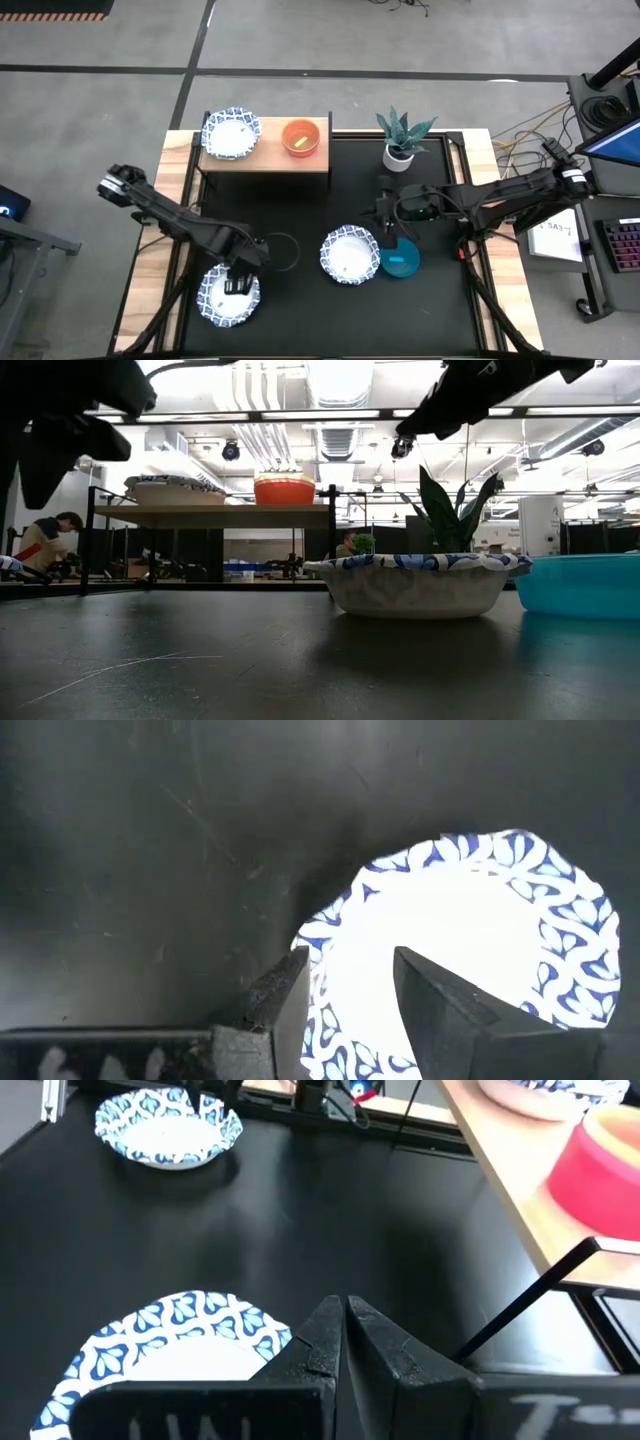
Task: Place and stack bowls onto a shelf
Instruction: Stack the blue bowl on top of the blue bowl on the shelf
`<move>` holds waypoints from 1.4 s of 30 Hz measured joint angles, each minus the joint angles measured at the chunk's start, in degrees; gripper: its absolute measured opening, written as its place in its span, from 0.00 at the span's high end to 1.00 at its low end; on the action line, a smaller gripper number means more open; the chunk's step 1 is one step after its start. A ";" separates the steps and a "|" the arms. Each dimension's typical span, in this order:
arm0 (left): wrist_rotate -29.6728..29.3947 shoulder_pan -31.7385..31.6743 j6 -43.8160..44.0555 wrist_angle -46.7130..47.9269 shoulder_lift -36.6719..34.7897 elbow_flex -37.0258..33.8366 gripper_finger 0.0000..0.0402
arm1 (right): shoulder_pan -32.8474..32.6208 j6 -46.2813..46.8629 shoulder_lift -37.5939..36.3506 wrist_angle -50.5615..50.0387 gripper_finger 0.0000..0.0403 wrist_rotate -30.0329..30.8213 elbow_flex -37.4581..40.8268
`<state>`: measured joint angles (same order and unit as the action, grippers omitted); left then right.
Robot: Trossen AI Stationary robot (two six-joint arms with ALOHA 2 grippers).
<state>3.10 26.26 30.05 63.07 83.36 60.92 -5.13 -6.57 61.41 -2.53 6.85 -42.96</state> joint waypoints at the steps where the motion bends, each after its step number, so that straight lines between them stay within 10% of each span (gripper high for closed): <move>1: 0.77 0.00 -0.40 0.03 0.27 -0.16 0.68 | 0.00 0.00 0.27 -0.10 0.98 0.00 0.00; 25: 2.85 0.57 -1.25 -10.12 -0.20 -13.81 0.45 | 0.00 -0.52 1.31 -0.15 0.98 -1.31 0.72; 30: 2.85 0.57 -0.85 -13.97 -0.18 -16.66 0.54 | 0.00 -0.52 1.33 -0.15 0.98 -1.29 0.76; 37: 5.67 0.53 -0.38 -14.00 -0.26 -16.28 0.96 | 0.00 -0.50 1.31 -0.15 0.98 -1.29 0.76; 42: 6.68 0.54 0.17 -13.55 -1.24 -13.11 0.99 | 0.00 -0.51 1.33 -0.15 0.98 -1.29 0.76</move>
<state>9.78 26.80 30.22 49.52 82.12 47.80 -5.13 -7.08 62.74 -2.68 5.56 -42.19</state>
